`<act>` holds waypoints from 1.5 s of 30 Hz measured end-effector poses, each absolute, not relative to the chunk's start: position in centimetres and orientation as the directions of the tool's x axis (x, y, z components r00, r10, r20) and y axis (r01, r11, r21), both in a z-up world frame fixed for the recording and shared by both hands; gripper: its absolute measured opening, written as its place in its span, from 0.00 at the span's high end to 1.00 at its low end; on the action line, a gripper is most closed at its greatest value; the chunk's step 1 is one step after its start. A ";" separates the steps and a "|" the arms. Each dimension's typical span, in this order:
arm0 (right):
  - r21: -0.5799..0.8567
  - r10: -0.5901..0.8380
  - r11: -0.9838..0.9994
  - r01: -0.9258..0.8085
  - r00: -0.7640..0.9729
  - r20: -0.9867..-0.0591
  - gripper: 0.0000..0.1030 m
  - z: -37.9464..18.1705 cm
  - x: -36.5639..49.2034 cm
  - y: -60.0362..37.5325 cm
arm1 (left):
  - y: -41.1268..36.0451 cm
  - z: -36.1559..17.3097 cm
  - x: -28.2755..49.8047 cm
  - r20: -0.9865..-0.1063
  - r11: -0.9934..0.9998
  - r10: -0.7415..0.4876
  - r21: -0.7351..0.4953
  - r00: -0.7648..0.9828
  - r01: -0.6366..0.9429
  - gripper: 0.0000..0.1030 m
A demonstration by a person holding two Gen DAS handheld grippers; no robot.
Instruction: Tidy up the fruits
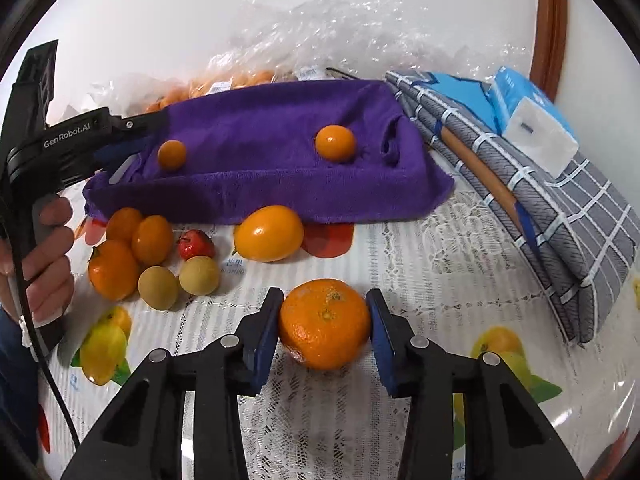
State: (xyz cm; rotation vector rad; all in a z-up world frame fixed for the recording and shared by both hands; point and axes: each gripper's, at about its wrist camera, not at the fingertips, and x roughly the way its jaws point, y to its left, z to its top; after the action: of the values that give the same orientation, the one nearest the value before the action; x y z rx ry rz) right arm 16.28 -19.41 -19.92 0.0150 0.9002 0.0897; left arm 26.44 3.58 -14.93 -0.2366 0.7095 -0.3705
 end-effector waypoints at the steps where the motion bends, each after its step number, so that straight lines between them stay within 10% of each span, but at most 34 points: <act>1: 0.037 0.076 0.996 -0.075 0.619 -0.782 0.59 -19.9 16.3 -19.2 | 3.7 -14.9 26.3 -0.597 0.911 -0.403 -0.331 0.694 0.245 0.47; 23: 0.093 0.102 0.994 -0.049 0.667 -0.738 0.59 -19.0 15.7 -20.2 | 3.1 -17.7 21.8 -0.746 0.912 -0.409 -0.353 0.526 0.209 0.48; 45: 0.147 0.150 0.987 -0.068 0.717 -0.681 0.59 -18.3 14.5 -20.8 | 6.5 -15.3 20.3 -0.566 0.874 -0.428 -0.457 0.705 0.164 0.63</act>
State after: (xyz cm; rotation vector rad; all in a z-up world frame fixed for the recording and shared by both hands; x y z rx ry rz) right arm 14.54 -20.76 -18.27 0.1140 0.7620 0.1209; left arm 20.33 6.53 -15.25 -0.3922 0.7181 -0.3384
